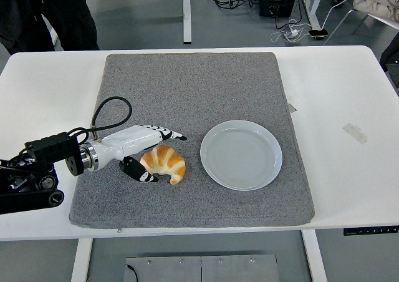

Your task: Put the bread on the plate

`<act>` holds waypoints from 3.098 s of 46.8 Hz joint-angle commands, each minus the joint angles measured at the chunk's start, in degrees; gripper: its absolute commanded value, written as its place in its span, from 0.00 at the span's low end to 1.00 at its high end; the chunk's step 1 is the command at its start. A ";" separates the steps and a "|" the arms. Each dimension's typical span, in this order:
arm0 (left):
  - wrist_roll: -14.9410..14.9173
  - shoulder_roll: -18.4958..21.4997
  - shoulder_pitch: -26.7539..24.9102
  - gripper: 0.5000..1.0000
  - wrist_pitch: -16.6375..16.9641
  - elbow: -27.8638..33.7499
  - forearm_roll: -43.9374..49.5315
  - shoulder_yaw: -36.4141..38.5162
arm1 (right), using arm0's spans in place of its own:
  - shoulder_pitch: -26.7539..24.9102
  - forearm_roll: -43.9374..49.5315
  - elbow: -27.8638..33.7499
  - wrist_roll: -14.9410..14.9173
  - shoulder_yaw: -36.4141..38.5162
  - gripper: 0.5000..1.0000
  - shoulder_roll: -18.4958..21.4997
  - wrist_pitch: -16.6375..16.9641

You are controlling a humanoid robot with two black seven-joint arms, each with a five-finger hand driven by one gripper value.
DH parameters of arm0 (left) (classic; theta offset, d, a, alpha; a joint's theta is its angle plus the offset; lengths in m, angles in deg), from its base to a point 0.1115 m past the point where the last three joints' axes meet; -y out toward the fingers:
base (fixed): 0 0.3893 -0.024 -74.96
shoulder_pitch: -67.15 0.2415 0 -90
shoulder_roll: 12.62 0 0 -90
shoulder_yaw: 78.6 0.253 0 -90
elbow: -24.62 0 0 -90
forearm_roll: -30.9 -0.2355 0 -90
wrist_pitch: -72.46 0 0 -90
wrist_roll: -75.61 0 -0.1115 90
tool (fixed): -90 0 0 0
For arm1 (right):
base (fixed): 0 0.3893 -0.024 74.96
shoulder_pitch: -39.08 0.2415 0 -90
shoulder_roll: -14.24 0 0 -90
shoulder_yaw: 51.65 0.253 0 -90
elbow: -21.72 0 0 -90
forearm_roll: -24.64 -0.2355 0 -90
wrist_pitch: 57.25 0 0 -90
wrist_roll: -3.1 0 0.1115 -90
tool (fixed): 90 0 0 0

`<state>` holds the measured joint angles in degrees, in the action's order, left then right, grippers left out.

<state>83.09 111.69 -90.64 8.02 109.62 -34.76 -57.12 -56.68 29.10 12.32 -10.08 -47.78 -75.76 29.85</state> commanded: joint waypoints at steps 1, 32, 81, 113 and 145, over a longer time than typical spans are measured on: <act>0.08 -0.65 0.37 0.82 0.27 -0.18 0.00 0.23 | -0.03 -0.07 0.00 0.00 0.00 1.00 0.00 0.00; 0.52 -2.32 0.81 0.12 0.19 -2.91 -1.32 0.32 | -0.03 0.02 0.00 0.00 0.00 1.00 0.00 0.00; 5.62 0.23 -3.49 0.00 0.27 -2.91 -4.83 -14.63 | 0.05 -0.07 0.00 0.00 0.00 1.00 0.00 0.00; 6.93 -15.50 -4.11 0.00 0.27 -13.80 -7.12 -14.27 | 0.05 0.02 0.00 0.00 0.00 1.00 0.00 0.00; 7.90 -26.40 -0.33 0.00 0.27 -24.79 -10.02 -8.65 | 0.05 0.02 0.00 0.00 0.00 1.00 0.00 0.00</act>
<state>91.01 85.78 -91.47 8.21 85.53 -44.79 -66.07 -56.63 29.10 12.33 -10.08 -47.78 -75.76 29.85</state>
